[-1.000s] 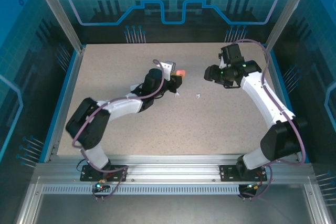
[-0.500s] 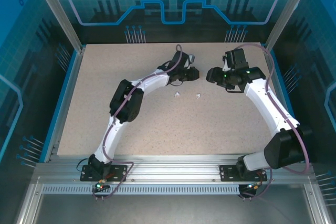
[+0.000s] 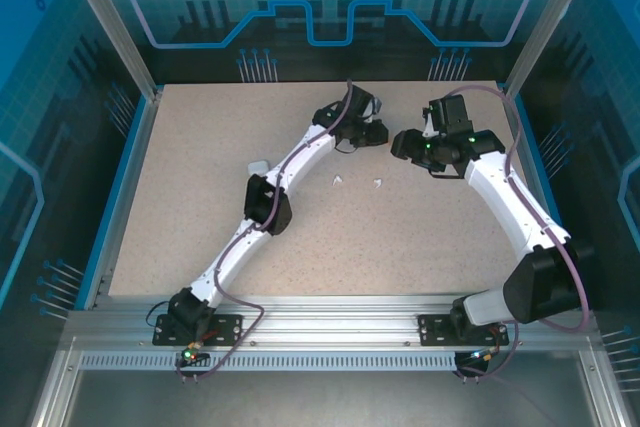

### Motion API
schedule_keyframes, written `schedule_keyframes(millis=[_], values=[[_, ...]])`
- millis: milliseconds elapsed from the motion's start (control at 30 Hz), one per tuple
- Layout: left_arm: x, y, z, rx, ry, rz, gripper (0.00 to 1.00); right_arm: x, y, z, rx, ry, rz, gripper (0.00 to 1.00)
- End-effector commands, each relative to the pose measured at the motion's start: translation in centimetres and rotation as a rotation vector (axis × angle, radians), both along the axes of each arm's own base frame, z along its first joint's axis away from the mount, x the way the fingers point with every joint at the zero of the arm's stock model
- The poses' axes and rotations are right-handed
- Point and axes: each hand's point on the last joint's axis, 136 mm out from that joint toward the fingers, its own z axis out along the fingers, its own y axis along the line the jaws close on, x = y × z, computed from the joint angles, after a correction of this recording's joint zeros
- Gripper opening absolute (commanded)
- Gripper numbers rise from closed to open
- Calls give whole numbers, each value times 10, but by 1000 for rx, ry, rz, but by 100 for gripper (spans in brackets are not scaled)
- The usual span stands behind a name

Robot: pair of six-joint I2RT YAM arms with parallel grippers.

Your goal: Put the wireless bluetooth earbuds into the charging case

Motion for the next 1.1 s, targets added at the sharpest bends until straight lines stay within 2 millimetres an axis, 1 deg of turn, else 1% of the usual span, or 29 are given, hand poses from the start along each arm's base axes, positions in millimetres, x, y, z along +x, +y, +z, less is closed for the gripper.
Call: schedule_keyframes(millis=[0,133,267,400,433,500,533,667,833,933,1067], values=[[-17,16,-25,41,125,8,9,0,-3,13,24,-35,-14,59],[-18,19,-30,58,131,6,10,1,-4,16,24,-43,-15,59],[-18,21,-31,69,128,3,15,1,-3,21,31,-51,-12,59],[-17,25,-25,88,106,-1,26,1,-3,25,27,-56,-12,61],[-17,26,-22,93,96,-4,30,0,-3,27,27,-61,-10,62],[-16,28,-15,109,76,-8,42,0,-4,30,29,-70,-13,66],[-16,29,-11,114,64,-10,45,-1,-4,31,29,-73,-14,67],[-14,35,8,141,14,-21,55,-3,-5,34,30,-84,-15,70],[-12,46,38,198,-67,-27,61,-7,-9,37,17,-87,-24,72],[-11,58,64,242,-123,-18,63,-9,-10,39,17,-89,-33,72],[-11,78,108,303,-214,4,63,-11,-8,38,7,-86,-34,72]])
